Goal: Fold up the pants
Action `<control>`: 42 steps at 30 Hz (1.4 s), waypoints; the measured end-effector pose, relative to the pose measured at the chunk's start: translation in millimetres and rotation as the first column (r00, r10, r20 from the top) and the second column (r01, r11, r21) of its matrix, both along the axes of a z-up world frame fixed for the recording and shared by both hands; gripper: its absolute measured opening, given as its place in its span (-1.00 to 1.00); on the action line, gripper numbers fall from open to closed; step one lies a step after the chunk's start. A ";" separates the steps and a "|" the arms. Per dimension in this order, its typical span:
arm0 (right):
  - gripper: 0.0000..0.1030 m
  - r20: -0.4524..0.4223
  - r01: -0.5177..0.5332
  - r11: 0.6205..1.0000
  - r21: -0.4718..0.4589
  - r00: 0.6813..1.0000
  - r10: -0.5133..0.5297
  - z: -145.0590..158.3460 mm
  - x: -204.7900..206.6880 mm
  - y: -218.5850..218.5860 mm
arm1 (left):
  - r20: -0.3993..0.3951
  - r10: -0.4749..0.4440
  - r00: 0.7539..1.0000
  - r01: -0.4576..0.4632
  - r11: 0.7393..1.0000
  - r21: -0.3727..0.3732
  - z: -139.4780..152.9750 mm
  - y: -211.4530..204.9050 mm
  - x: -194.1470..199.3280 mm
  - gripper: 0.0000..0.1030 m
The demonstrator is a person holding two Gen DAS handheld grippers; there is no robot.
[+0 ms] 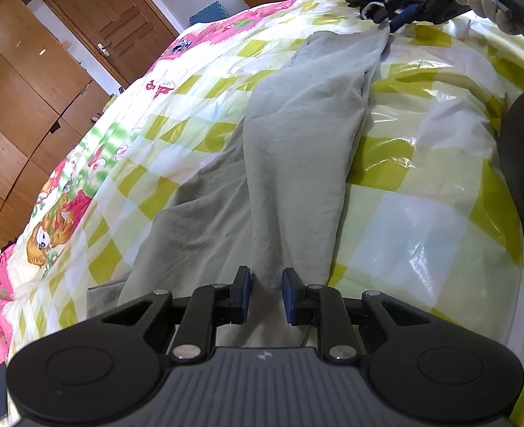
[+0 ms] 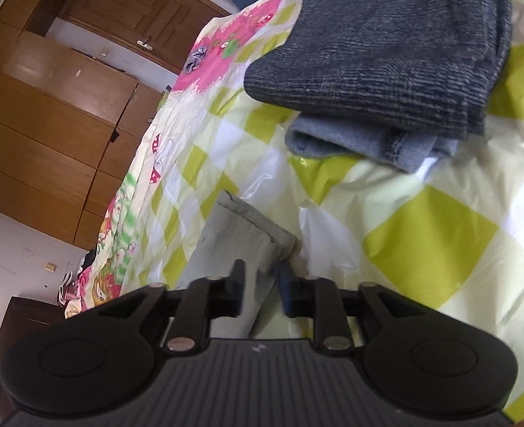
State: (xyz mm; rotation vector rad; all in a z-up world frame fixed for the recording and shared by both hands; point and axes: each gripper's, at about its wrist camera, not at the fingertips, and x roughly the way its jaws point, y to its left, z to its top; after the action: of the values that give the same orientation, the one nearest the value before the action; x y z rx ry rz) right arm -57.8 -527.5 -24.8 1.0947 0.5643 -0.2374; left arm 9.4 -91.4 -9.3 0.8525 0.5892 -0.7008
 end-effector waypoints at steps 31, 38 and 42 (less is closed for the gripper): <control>-0.80 -0.108 -0.020 0.991 -0.129 0.994 0.006 6.9 -27.9 -37.6 | -0.010 -0.024 1.000 0.023 0.997 -0.073 -5.0 -32.5 -10.0 -0.14; -0.28 -0.105 -0.058 0.934 -0.354 0.994 0.022 47.7 -56.9 -14.6 | 0.022 0.033 0.999 -0.032 0.998 -0.059 7.4 -3.6 -1.5 -0.12; -0.14 -0.120 -0.085 0.903 -0.420 0.992 0.038 59.2 -52.0 12.3 | 0.038 0.079 0.996 -0.077 0.996 -0.052 5.9 15.7 2.5 -0.12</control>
State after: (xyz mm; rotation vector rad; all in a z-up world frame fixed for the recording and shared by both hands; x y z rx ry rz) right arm -109.8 -515.2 34.5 0.6406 0.6094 -0.3488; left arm 12.0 -75.7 -3.4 0.7906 0.5637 -0.6241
